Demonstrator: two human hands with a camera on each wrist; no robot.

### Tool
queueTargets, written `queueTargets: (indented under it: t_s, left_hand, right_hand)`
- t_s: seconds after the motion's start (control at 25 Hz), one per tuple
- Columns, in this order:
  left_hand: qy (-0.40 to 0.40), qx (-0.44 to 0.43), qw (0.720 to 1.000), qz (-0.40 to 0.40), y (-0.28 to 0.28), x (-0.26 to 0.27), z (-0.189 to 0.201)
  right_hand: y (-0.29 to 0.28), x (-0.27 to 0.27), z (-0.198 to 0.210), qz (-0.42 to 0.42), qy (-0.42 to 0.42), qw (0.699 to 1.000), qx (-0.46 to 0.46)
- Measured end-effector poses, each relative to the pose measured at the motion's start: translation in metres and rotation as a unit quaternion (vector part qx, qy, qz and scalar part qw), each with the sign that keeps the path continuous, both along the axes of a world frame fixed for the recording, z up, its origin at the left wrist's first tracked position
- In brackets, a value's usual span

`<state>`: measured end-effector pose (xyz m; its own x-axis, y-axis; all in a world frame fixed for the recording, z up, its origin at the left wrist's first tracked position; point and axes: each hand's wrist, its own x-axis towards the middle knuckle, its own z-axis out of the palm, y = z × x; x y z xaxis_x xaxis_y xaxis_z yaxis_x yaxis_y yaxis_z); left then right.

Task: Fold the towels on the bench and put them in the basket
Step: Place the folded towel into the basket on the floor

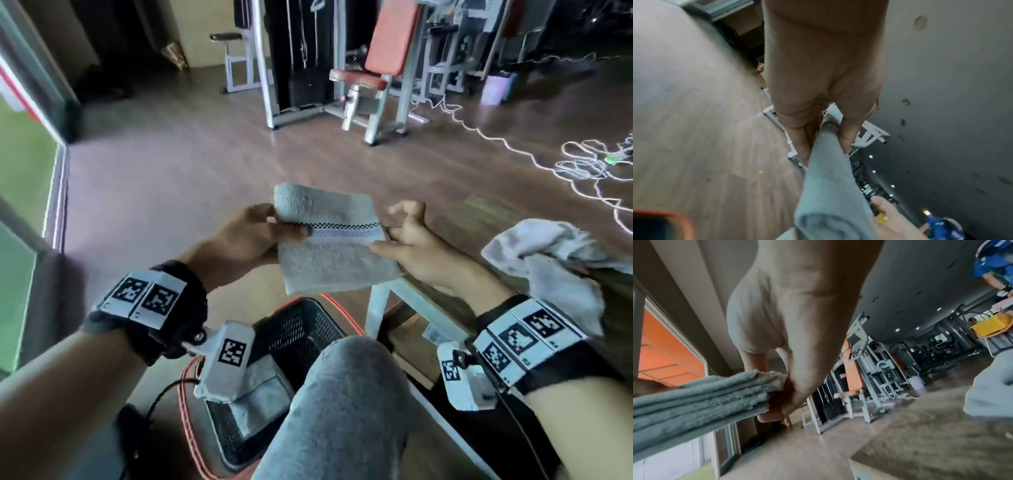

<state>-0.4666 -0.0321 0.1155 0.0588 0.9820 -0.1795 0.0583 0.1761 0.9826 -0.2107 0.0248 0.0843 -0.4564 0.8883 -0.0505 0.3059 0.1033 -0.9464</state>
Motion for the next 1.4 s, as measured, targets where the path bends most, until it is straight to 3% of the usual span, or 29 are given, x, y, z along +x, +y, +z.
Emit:
queueTargets:
  t_s: [0.16,0.32,0.44,0.56,0.64,0.84,1.0,1.2,1.4]
  left_hand:
    - [-0.040,-0.105,0.987,0.115,0.012,-0.026,-0.095]
    - [-0.019,-0.236,0.966,0.104,0.020,-0.044,-0.210]
    - [-0.016,-0.314,0.941,0.125,0.020,-0.053,-0.282]
    - [-0.004,-0.356,0.922,0.150,0.019,-0.053,-0.337]
    - [-0.018,-0.387,0.908,0.159,0.022,-0.053,-0.364]
    - [-0.022,-0.435,0.885,0.161,0.034,-0.048,-0.402]
    - [-0.108,-0.456,0.870,0.152,0.030,-0.054,-0.423]
    - [-0.010,-0.443,0.882,0.164,0.032,-0.048,-0.430]
    - [0.013,-0.443,0.878,0.183,0.027,-0.042,-0.430]
  right_hand:
    - [0.027,-0.026,-0.079,0.035,-0.077,0.996,-0.018]
    - [0.041,-0.052,-0.176,0.089,-0.211,0.973,-0.026]
    - [0.043,-0.071,-0.241,0.141,-0.214,0.967,0.012]
    - [0.042,-0.089,-0.280,0.185,-0.298,0.934,0.068]
    - [0.041,-0.103,-0.295,0.212,-0.347,0.913,0.047]
    - [0.043,-0.124,-0.316,0.227,-0.397,0.889,0.014]
    - [0.038,-0.125,-0.337,0.230,-0.411,0.882,0.001]
    - [0.035,-0.118,-0.349,0.243,-0.413,0.876,-0.053]
    - [0.033,-0.115,-0.351,0.238,-0.397,0.884,-0.064]
